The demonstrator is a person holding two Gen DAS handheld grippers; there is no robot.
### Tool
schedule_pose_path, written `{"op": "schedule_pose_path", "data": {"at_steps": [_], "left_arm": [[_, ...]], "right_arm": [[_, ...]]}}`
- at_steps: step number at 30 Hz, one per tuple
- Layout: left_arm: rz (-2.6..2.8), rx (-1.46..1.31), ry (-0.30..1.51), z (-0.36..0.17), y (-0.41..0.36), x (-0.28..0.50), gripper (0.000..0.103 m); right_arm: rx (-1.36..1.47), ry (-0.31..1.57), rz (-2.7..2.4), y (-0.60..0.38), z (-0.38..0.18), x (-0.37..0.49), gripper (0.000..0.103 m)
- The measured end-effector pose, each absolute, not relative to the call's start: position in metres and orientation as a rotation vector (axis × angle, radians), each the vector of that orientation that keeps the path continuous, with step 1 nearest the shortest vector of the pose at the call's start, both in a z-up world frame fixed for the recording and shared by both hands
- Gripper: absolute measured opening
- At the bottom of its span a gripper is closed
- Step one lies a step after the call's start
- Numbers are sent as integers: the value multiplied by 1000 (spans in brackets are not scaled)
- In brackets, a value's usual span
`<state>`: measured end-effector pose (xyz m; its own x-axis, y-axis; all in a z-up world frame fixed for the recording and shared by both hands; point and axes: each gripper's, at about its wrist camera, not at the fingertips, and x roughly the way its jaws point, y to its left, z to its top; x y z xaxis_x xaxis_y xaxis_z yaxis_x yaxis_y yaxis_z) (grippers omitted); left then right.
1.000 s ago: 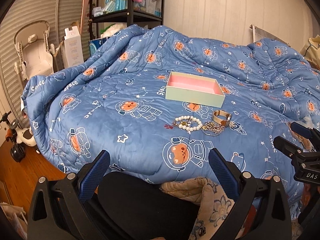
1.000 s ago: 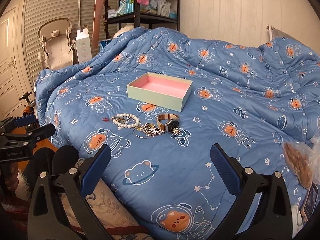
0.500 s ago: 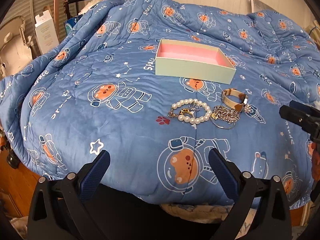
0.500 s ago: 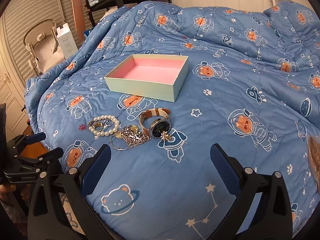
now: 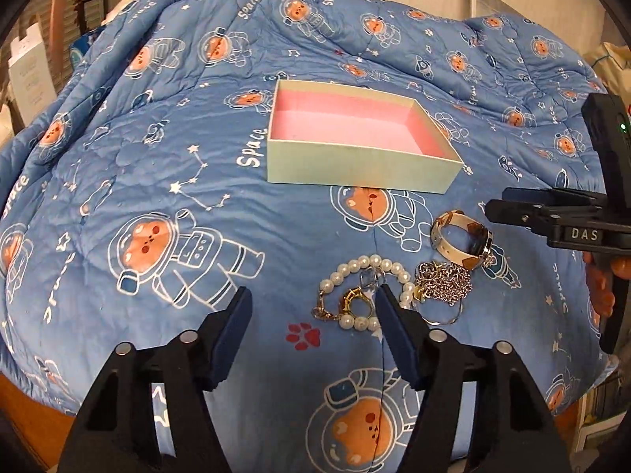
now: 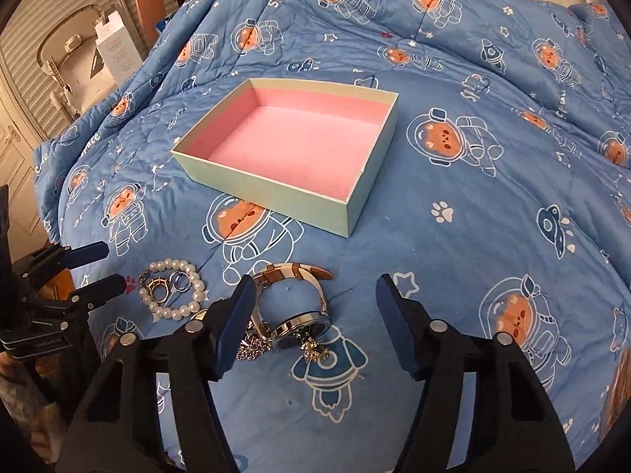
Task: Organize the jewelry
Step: 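Move both tools down toward the jewelry pile beside the pink box, then grasp the pearl bracelet with the left tool while the right tool grasps the white-strap watch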
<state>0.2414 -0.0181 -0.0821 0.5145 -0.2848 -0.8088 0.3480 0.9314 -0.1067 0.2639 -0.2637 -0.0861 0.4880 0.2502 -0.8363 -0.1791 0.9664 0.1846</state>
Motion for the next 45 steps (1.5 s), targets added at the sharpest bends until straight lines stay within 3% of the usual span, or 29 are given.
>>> {"op": "schedule_pose_path", "data": {"at_steps": [10,13,17,19,22,28,45], "left_arm": [[-472,165,1061,-102,-41,273,33],[-494,218,1089,-109,-51,277,33],[-486,241,1096,-115,-58,283,31],[-479,243,1093,-116,-61,285,19],[-477,240,1077,-116,-67,282,9],[-503,153,1024,-105,-67,271,9],[-603,-1,911,-54,-57,255,9]], "right_arm": [[61,1168,317,-256,-108,292,43],[56,1198,324,-254,-113,297,40],[25,1223,334,-248,-122,301,29],[24,1219,336,-246,-126,302,21],[49,1208,347,-246,-129,303,19],[70,1136,375,-250,-119,292,11],[218,986,502,-258,-70,264,10]]}}
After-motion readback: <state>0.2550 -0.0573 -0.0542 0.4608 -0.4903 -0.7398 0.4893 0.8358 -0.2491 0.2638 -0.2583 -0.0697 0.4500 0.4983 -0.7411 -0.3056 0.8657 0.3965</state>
